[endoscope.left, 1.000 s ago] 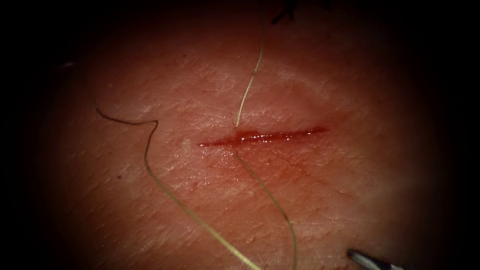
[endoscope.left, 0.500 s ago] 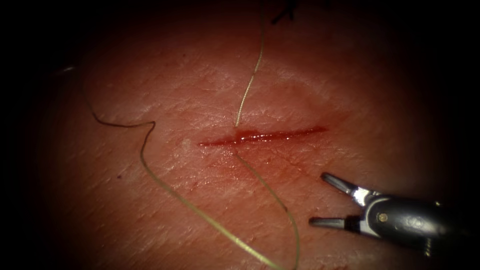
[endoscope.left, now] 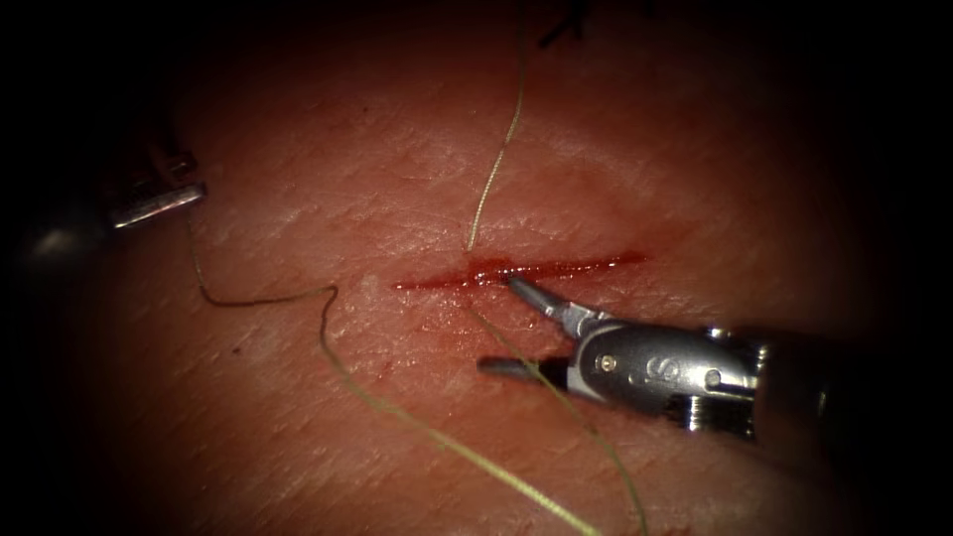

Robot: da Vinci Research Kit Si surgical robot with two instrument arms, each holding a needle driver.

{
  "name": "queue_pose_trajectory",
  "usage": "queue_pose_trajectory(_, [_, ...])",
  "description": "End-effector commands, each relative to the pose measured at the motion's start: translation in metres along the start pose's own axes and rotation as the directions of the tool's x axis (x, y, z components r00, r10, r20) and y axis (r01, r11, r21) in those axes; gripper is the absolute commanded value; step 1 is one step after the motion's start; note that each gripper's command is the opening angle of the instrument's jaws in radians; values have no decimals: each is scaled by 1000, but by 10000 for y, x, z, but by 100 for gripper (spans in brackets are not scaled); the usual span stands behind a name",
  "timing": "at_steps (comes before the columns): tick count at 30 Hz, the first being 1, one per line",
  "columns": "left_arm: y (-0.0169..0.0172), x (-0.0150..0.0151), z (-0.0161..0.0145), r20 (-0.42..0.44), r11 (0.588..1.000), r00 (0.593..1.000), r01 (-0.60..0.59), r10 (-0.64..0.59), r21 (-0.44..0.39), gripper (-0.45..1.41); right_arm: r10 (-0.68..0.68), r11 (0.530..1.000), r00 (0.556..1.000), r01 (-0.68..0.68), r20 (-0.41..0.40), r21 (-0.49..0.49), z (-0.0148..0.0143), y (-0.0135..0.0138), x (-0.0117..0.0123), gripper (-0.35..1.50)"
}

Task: Wound Closure

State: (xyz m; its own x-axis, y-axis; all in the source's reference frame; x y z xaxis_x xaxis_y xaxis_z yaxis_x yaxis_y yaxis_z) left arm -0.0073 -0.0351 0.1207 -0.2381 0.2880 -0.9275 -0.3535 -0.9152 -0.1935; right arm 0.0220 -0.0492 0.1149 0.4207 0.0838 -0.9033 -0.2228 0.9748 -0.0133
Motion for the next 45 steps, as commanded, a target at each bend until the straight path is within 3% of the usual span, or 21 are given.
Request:
queue_pose_trajectory(1, [8, -6, 8, 0, 1000, 1000, -4, 4, -15, -45, -9, 1000, 1000, 9, -5, -1, 21, 1, 0, 103])
queue_pose_trajectory(6, [15, -8, 11, -3, 1000, 1000, -3, 2, -22, -45, -10, 1000, 1000, 10, -18, 12, 26, -3, 2, 91])
queue_pose_trajectory(9, [20, -9, 19, -1, 999, 1000, 0, 0, -32, -45, -33, 999, 999, 34, -35, 30, 26, -8, 5, 49])
queue_pose_trajectory(10, [20, -9, 19, -1, 999, 1000, 0, 0, -32, -45, -33, 999, 999, 34, -35, 30, 26, -8, 5, 49])
queue_pose_trajectory(11, [21, -9, 21, -2, 999, 1000, -1, 1, -33, -45, -40, 998, 999, 41, -37, 41, 25, -8, 5, 14])
queue_pose_trajectory(12, [22, -9, 23, -1, 999, 1000, -1, 1, -36, -45, -42, 996, 998, 45, -39, 75, 25, -9, 6, -35])
queue_pose_trajectory(14, [24, -9, 28, -1, 999, 1000, -3, 3, -45, -45, -52, 988, 999, 54, -14, 142, 21, -10, 5, -35])
queue_pose_trajectory(21, [24, -9, 28, -3, 998, 1000, -4, 4, -57, -45, -71, 985, 997, 65, 28, 162, -17, -27, -7, -35])
queue_pose_trajectory(24, [24, -9, 28, -4, 998, 1000, -5, 4, -58, -45, -70, 986, 996, 62, 49, 157, -65, -47, -18, -35])
queue_pose_trajectory(25, [24, -9, 28, -4, 998, 1000, -5, 4, -58, -45, -70, 986, 996, 62, 49, 157, -65, -47, -18, -35])
queue_pose_trajectory(27, [25, -10, 29, -3, 998, 1000, -6, 6, -60, -45, -84, 988, 994, 74, 71, 139, -115, -64, -24, -35])
queue_pose_trajectory(29, [26, -10, 30, -1, 998, 1000, -7, 6, -63, -45, -84, 988, 993, 73, 78, 133, -136, -71, -24, -35])
queue_pose_trajectory(30, [26, -12, 30, 3, 998, 1000, -8, 8, -66, -45, -87, 987, 992, 74, 92, 142, -165, -84, -19, -35])
queue_pose_trajectory(37, [29, -15, 31, 12, 997, 1000, -12, 13, -72, -45, -103, 980, 989, 82, 111, 180, -199, -106, -5, -35])
queue_pose_trajectory(38, [29, -16, 31, 11, 997, 1000, -12, 13, -73, -45, -105, 979, 987, 82, 118, 185, -205, -108, -2, -26])
queue_pose_trajectory(39, [29, -16, 32, 14, 997, 1000, -13, 14, -74, -45, -106, 980, 987, 83, 121, 181, -206, -107, -2, 21])
queue_pose_trajectory(40, [30, -15, 32, 13, 997, 1000, -13, 14, -75, -45, -107, 983, 985, 84, 138, 166, -209, -102, -2, 100])
queue_pose_trajectory(42, [30, -15, 32, 15, 997, 1000, -13, 14, -78, -45, -103, 985, 983, 80, 151, 154, -212, -92, -4, 123])
queue_pose_trajectory(45, [30, -15, 31, 14, 997, 1000, -13, 14, -79, -45, -93, 986, 983, 69, 161, 150, -219, -75, -7, 133])
